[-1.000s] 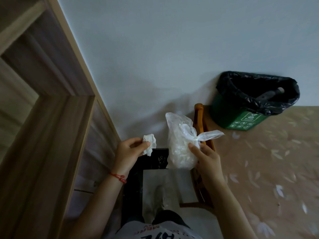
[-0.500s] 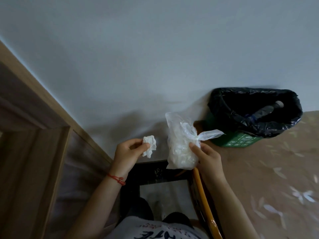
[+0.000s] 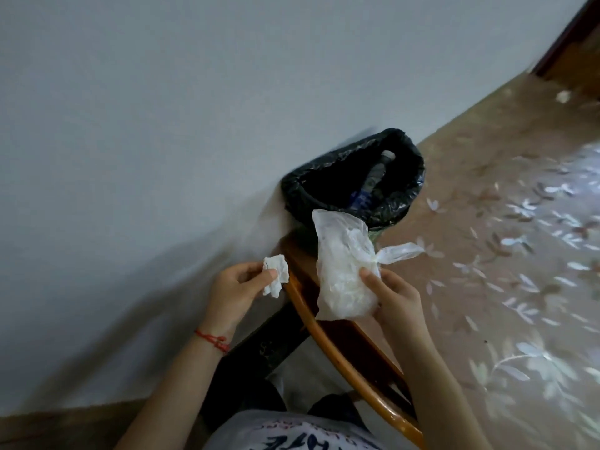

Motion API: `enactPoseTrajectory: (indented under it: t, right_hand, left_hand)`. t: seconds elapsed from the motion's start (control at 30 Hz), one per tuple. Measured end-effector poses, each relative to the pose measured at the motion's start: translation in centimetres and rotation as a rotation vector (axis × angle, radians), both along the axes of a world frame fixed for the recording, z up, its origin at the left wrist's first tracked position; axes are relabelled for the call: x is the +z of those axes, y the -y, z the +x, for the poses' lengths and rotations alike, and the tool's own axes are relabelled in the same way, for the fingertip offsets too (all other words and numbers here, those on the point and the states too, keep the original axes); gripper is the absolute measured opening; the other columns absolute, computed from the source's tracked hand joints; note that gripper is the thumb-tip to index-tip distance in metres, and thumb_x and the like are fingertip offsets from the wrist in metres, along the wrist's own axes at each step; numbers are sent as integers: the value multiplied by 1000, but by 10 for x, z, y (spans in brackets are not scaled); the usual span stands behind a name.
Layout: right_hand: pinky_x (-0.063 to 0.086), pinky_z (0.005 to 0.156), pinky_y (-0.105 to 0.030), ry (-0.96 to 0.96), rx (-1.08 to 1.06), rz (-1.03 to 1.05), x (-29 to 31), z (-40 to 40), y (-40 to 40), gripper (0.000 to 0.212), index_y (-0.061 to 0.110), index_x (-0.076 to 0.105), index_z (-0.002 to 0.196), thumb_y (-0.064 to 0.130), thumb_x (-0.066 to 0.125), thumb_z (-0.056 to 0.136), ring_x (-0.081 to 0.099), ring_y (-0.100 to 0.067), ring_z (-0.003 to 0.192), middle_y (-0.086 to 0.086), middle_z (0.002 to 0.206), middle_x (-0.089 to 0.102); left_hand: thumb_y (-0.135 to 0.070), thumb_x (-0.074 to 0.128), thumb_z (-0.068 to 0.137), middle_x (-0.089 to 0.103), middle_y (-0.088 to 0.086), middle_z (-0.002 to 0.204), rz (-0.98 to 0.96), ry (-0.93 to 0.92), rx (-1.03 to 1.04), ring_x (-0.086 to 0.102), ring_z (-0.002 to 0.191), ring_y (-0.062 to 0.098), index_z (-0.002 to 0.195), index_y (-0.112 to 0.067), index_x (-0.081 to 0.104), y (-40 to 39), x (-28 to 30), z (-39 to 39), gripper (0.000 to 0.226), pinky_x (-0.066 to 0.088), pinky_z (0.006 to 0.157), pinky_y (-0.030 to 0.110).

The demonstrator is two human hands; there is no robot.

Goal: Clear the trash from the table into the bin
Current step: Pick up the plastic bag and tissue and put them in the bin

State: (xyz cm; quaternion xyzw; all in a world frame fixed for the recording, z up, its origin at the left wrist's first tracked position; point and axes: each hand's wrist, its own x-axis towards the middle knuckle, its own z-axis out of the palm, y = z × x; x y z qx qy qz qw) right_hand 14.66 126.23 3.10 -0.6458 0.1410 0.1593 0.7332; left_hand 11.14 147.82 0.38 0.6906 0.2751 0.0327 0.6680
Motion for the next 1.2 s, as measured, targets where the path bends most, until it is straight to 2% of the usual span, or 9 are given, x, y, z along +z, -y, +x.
enactPoseTrajectory:
  t: [0.17,0.33,0.5,0.67,0.77,0.93,1.03,1.1,1.2]
  right_hand:
    - [57,77,-38,-16,-158,-33,-5,-7,6,18,16,65,98,22,66,82,71,-21,85,-4,93,72]
    - [58,65,-28,12,-246,-19,-8,-17,9,13,20,64,97,22,62,84,70,-8,76,20,77,72]
    - [57,78,-42,-16,-339,-49,-6,-18,15,11,25,65,90,24,66,79,70,-21,85,0,95,70]
    - [56,80,-49,-25,-399,-68,-2,-11,29,14,20,67,94,23,67,81,70,-27,82,-5,92,71]
    - [59,70,-39,-13,-424,-43,3,-6,36,22,11,66,102,19,66,82,72,-23,75,-5,87,73]
    - [58,56,-27,6,-421,17,4,0,44,7,18,67,89,17,65,82,72,-20,75,0,80,75]
    - [58,59,-28,9,-414,28,5,4,45,17,12,68,97,18,66,81,72,-24,80,-7,88,74]
    - [59,62,-29,12,-409,23,5,8,45,24,10,67,102,20,66,81,71,-25,82,-9,93,73]
    - [59,67,-32,17,-407,22,5,12,44,30,9,65,107,22,66,80,71,-25,86,-10,98,72]
  left_hand:
    - [-11,68,78,68,-2,73,49,20,-189,64,70,16,83,-15,69,4,7,28,7,52,68,27]
    - [-11,67,78,68,-4,73,65,23,-313,65,64,5,93,-11,68,8,10,46,14,52,56,13]
    - [-11,68,78,67,-7,72,77,40,-374,65,60,0,89,-14,69,17,11,61,11,50,55,9]
    - [-14,69,77,70,-4,77,43,62,-381,67,68,2,93,-12,70,28,21,86,16,54,63,13]
    - [-12,68,78,69,-2,77,49,106,-396,67,68,2,95,-7,69,35,33,112,18,56,66,17]
    - [-8,66,79,65,-1,70,85,183,-381,64,55,-2,87,-9,68,48,54,153,8,55,58,13]
    - [-9,66,79,65,2,71,118,155,-385,66,66,10,88,1,69,52,53,176,14,59,71,26]
    - [-10,67,77,65,4,71,171,129,-405,65,77,21,83,-1,70,52,50,187,11,57,81,39]
    - [-14,67,76,67,4,71,241,124,-427,66,82,24,76,-10,72,51,46,196,6,54,87,44]
